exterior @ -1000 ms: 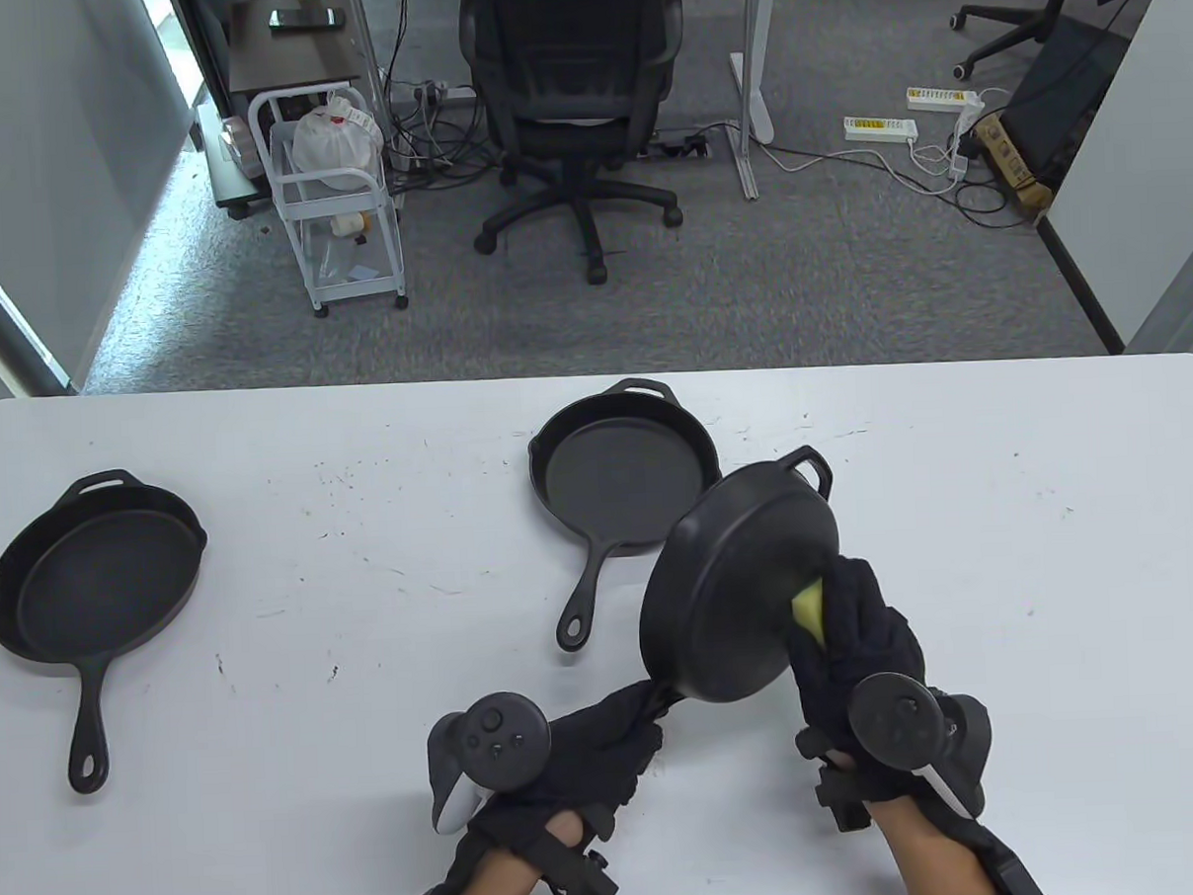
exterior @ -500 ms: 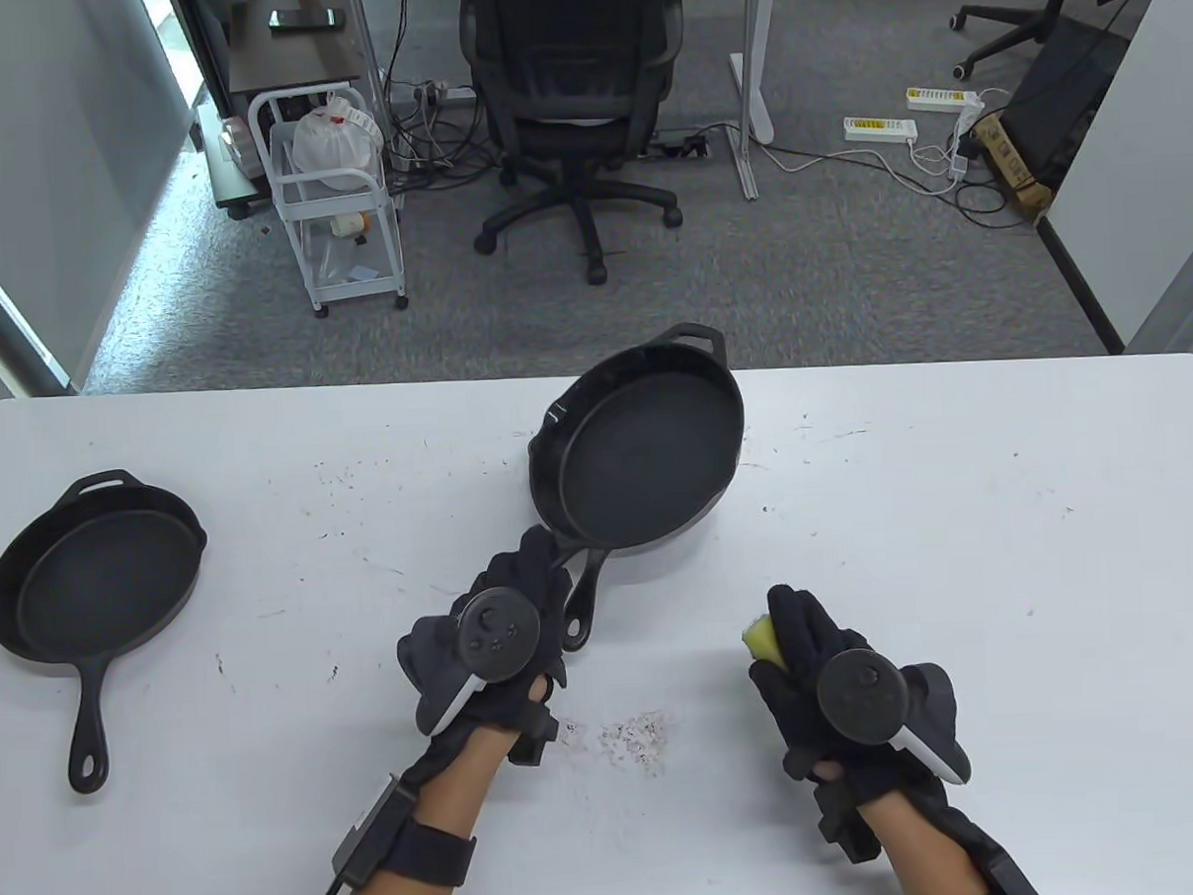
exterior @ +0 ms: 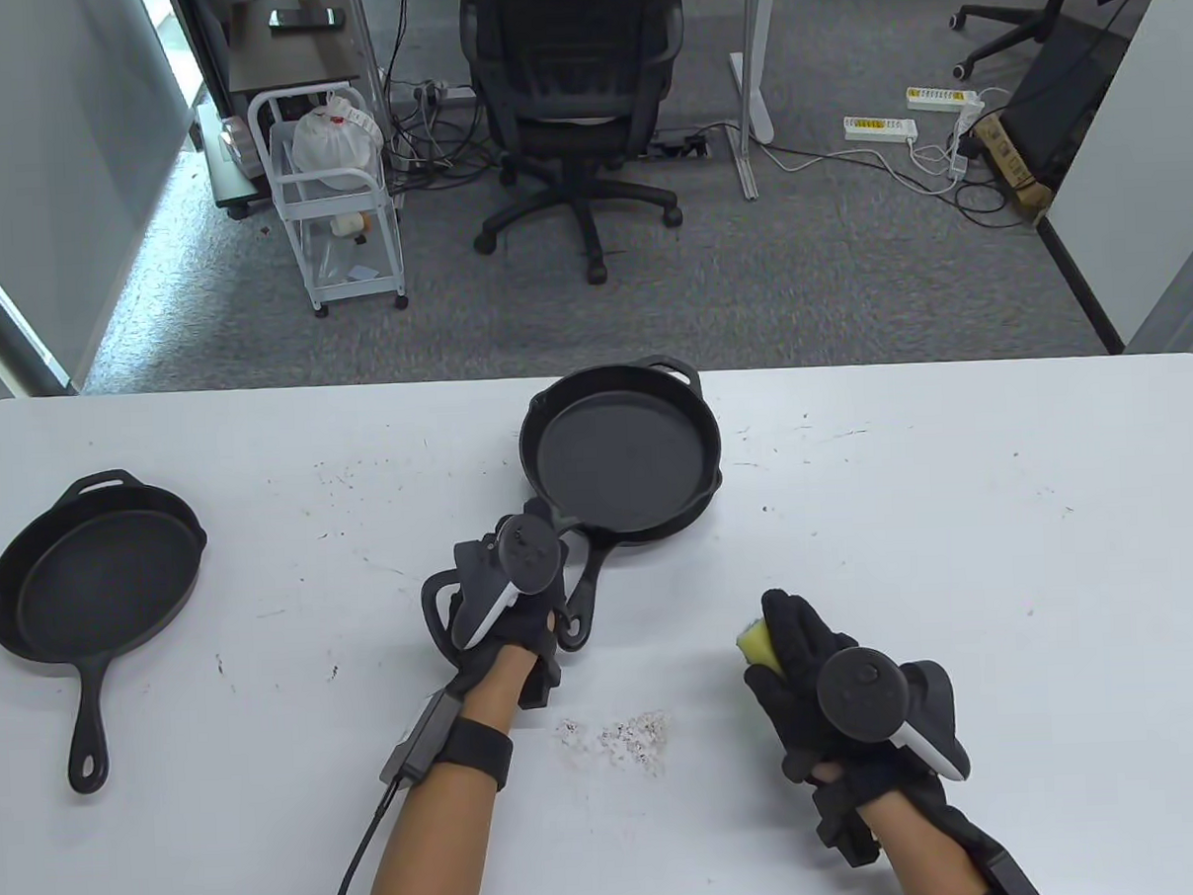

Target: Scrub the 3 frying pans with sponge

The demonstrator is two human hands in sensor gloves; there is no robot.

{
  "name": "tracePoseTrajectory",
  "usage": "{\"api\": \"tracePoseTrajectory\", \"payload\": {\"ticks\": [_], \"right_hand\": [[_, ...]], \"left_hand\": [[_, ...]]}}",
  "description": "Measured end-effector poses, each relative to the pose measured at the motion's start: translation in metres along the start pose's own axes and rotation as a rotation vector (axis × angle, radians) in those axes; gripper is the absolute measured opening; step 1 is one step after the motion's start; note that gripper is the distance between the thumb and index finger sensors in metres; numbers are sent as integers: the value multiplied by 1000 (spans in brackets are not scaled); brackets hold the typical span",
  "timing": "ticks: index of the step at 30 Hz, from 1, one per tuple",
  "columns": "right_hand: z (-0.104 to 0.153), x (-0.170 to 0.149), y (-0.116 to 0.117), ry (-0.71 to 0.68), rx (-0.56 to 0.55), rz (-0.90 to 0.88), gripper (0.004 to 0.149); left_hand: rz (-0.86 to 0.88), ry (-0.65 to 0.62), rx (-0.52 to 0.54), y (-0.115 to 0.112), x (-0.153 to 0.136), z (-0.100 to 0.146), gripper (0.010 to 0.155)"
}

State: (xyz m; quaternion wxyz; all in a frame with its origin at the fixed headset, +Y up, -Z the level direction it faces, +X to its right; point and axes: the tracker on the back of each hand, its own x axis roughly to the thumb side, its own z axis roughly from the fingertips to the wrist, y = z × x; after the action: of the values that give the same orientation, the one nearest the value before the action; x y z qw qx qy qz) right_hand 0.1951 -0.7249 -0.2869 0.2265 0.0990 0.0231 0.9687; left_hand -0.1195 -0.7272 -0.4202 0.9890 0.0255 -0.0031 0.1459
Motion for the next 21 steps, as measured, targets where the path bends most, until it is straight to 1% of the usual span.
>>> {"api": "tracePoseTrajectory", "payload": {"ticks": [4, 9, 13, 14, 17, 19, 20, 21], "right_hand": [[-1, -2, 1, 7, 11, -7, 72], [-2, -3, 2, 11, 19, -12, 72], [-2, -3, 1, 12, 22, -16, 72], [-2, -3, 2, 11, 24, -15, 72], [-3, -2, 2, 7, 32, -22, 73], [-3, -2, 2, 6, 33, -29, 73], [-3, -3, 2, 5, 31, -31, 73], [-3, -2, 2, 4, 30, -32, 73]], "left_hand": [[-52, -15, -15, -9, 1, -8, 63], [-87, 32, -42, -21, -2, -16, 63], [-51, 39, -44, -27, -10, -15, 64], [-35, 45, -37, -25, -13, -14, 64], [-18, 59, 9, -9, -29, -6, 73], [-68, 64, 70, 11, -46, 2, 76], [-121, 81, 111, 25, -61, 7, 77], [-153, 97, 130, 34, -72, 11, 79]]}}
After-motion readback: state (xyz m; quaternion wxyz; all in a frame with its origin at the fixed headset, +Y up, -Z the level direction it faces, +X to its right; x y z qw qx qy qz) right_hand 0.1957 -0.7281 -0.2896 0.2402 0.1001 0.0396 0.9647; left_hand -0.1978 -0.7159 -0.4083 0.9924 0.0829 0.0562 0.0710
